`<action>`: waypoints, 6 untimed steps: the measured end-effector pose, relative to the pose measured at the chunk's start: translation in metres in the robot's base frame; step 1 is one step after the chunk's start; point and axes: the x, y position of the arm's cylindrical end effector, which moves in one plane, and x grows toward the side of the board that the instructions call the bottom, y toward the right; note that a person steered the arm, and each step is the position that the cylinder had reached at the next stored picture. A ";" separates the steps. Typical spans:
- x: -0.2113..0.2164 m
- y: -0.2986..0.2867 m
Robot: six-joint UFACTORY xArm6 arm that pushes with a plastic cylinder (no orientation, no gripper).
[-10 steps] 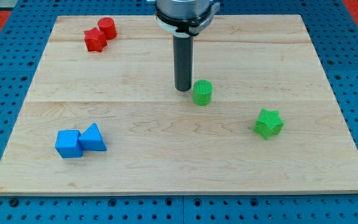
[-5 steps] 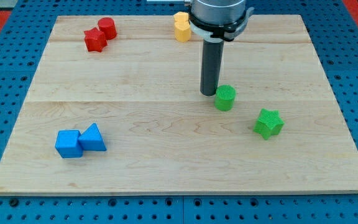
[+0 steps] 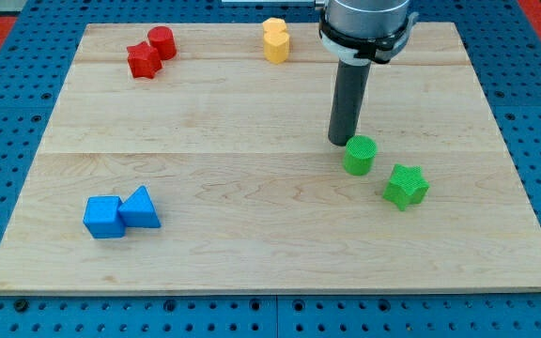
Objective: Move green circle closer to the green star
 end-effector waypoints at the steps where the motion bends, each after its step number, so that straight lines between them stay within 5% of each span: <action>1: 0.006 0.000; 6: 0.024 0.023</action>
